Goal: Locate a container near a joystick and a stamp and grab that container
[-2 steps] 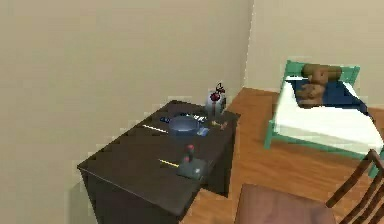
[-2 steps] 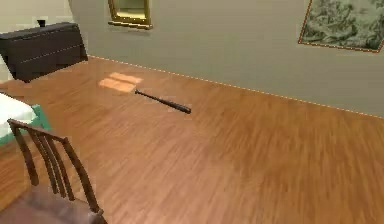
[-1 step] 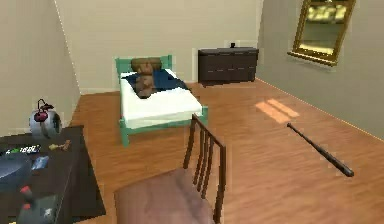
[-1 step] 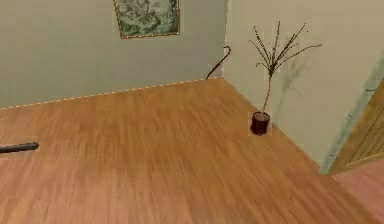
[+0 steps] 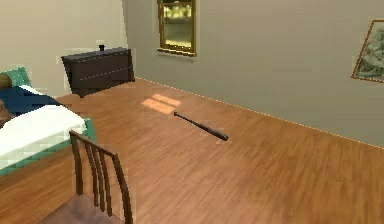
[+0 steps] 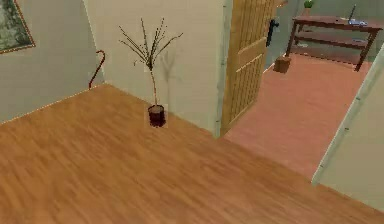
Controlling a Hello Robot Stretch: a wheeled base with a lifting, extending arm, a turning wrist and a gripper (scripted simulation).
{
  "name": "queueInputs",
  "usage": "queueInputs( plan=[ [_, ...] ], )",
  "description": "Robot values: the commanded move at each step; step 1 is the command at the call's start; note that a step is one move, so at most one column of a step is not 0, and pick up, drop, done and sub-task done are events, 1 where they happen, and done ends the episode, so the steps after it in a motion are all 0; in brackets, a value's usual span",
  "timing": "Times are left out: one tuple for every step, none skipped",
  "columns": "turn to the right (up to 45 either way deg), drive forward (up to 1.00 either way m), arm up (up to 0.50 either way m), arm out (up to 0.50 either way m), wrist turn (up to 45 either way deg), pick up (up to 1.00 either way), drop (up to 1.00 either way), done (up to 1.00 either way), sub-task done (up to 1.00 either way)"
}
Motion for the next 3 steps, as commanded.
queueInputs(
  plan=[
    [0.0,0.6,0.0,0.0,0.0,0.0,0.0,0.0,0.0],
    [-27.0,0.0,0.0,0.0,0.0,0.0,0.0,0.0,0.0],
    [0.0,0.35,0.0,0.0,0.0,0.0,0.0,0.0,0.0]
  ],
)
